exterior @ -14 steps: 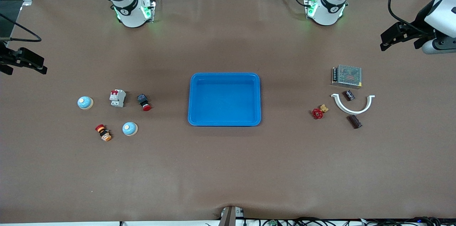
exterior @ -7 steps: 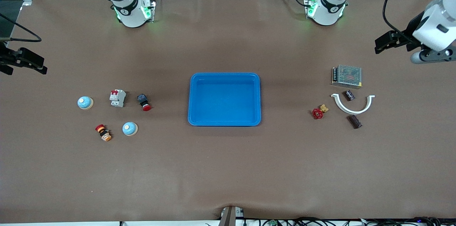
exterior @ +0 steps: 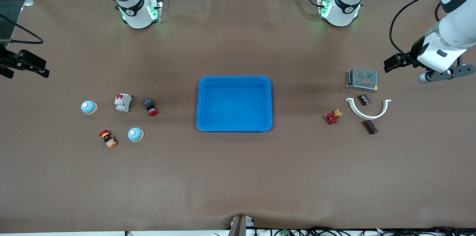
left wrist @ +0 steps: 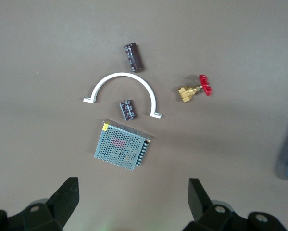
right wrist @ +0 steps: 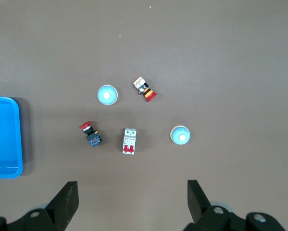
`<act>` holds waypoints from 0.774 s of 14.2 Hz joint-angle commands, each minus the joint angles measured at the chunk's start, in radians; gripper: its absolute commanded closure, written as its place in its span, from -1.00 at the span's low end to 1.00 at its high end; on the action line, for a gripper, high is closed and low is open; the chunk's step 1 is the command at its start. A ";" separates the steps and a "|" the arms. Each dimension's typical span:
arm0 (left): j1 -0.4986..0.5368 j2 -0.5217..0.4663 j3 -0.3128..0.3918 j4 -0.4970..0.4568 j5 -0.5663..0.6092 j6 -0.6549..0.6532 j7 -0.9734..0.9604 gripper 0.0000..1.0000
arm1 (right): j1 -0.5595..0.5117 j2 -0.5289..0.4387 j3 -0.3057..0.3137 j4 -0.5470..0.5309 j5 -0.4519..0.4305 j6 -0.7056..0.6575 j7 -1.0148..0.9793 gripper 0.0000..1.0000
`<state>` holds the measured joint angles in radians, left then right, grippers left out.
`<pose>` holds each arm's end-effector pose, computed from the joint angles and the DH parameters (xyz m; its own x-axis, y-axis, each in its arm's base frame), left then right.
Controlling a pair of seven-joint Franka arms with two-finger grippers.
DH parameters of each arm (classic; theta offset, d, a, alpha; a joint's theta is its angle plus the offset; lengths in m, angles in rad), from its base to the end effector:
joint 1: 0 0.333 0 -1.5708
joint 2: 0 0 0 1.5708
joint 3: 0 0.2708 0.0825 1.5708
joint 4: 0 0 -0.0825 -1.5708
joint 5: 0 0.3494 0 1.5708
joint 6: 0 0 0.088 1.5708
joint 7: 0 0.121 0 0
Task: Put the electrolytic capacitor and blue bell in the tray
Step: 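Move the left gripper toward the brown capacitor inside the white arc, then grasp the brown capacitor with the left gripper while the right gripper reaches the bell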
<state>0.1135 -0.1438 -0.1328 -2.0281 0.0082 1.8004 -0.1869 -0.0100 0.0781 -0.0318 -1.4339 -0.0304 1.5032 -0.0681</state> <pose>0.4783 -0.0101 0.4550 0.9827 0.1679 -0.0786 0.1650 -0.9854 -0.0421 0.5336 -0.0255 0.5777 0.9996 0.0243 -0.0109 0.0246 -0.9992 0.0321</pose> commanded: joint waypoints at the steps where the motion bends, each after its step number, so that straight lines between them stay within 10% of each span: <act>1: 0.029 -0.050 -0.007 -0.139 0.000 0.129 -0.006 -1.00 | -0.013 0.014 0.010 0.026 0.010 -0.008 0.002 -1.00; 6: 0.101 -0.020 -0.008 -0.358 0.000 0.477 -0.037 -1.00 | -0.004 0.012 0.013 0.024 0.010 -0.008 -0.002 -1.00; 11: 0.142 0.091 -0.010 -0.376 0.000 0.565 -0.040 -0.62 | 0.025 0.040 0.015 0.023 0.021 0.031 -0.002 -1.00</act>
<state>0.2292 -0.0868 -0.1330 -2.4070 0.0082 2.3353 -0.2167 0.0029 0.0879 -0.0183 -1.4339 -0.0259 1.5214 -0.0688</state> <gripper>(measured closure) 0.176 0.000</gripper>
